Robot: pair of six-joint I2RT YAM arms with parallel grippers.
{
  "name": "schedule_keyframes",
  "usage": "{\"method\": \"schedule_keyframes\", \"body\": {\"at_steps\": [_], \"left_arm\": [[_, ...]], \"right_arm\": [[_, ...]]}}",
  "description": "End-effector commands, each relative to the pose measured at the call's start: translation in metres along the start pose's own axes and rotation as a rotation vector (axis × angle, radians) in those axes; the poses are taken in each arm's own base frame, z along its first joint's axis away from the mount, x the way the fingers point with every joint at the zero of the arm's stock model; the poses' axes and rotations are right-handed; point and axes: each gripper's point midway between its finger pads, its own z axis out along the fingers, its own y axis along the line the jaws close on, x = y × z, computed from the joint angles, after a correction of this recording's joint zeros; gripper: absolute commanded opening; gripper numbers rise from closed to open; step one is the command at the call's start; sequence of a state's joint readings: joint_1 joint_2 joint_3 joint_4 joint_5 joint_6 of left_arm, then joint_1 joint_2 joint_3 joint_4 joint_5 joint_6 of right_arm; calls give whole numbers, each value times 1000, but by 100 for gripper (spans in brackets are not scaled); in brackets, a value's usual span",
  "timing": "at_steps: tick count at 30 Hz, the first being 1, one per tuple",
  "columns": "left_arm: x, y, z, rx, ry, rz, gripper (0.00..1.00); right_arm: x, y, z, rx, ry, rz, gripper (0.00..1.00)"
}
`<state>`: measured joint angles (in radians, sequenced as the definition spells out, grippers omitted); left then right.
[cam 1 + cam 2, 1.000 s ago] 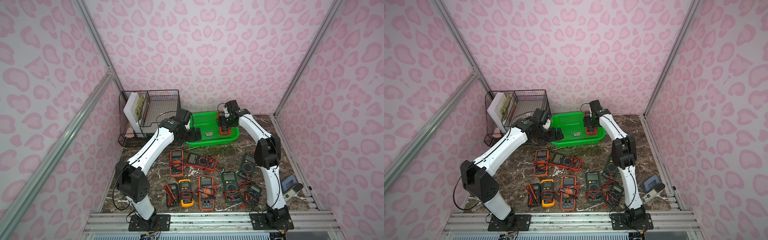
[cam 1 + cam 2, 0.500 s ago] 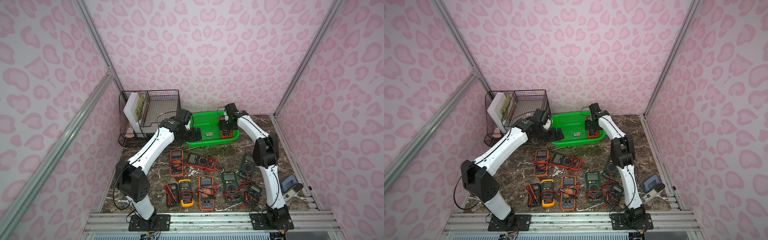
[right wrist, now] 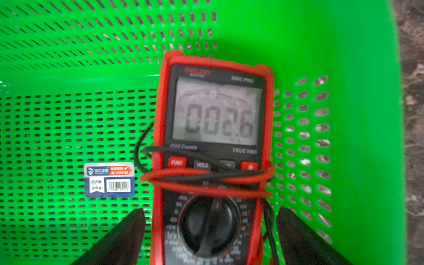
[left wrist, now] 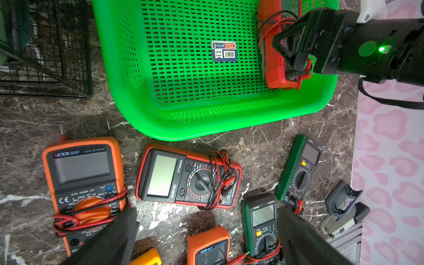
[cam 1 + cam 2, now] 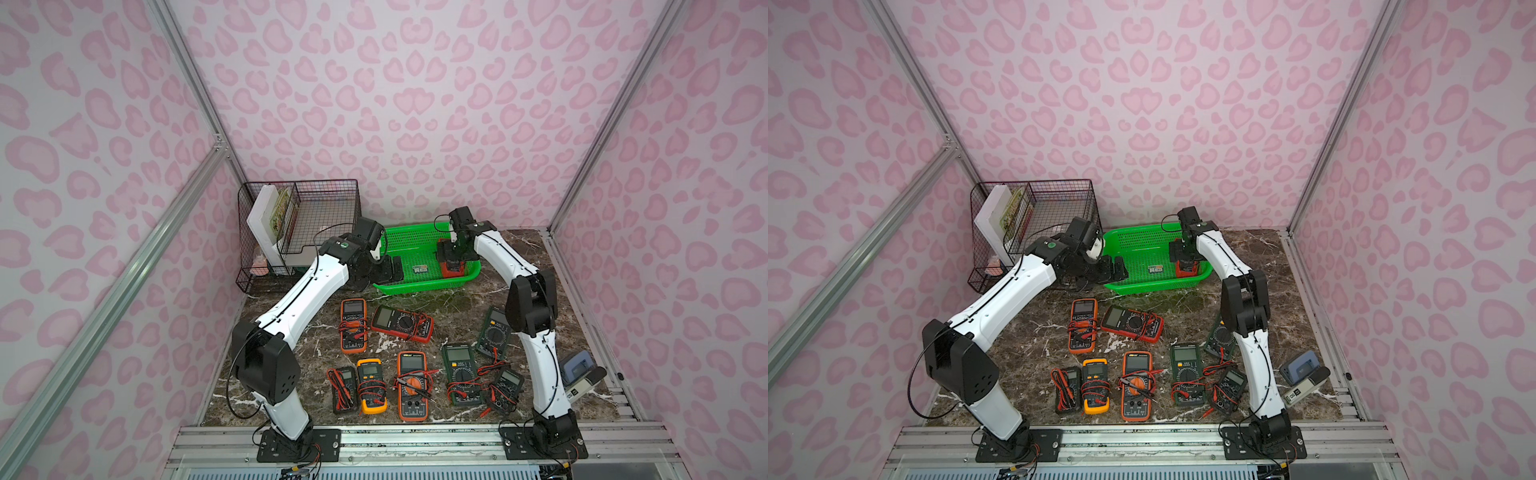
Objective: Put the multimeter into the basket
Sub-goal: Place the multimeter in the basket.
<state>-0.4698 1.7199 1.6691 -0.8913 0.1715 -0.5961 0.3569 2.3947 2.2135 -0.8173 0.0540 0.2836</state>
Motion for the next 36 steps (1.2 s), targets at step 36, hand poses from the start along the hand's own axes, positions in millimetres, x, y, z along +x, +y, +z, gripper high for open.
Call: {"method": "schedule_keyframes", "body": {"at_steps": [36], "left_arm": [[40, 39, -40, -92, -37, -27, 98]], "right_arm": [[88, 86, -162, -191, -140, -26, 97]]}}
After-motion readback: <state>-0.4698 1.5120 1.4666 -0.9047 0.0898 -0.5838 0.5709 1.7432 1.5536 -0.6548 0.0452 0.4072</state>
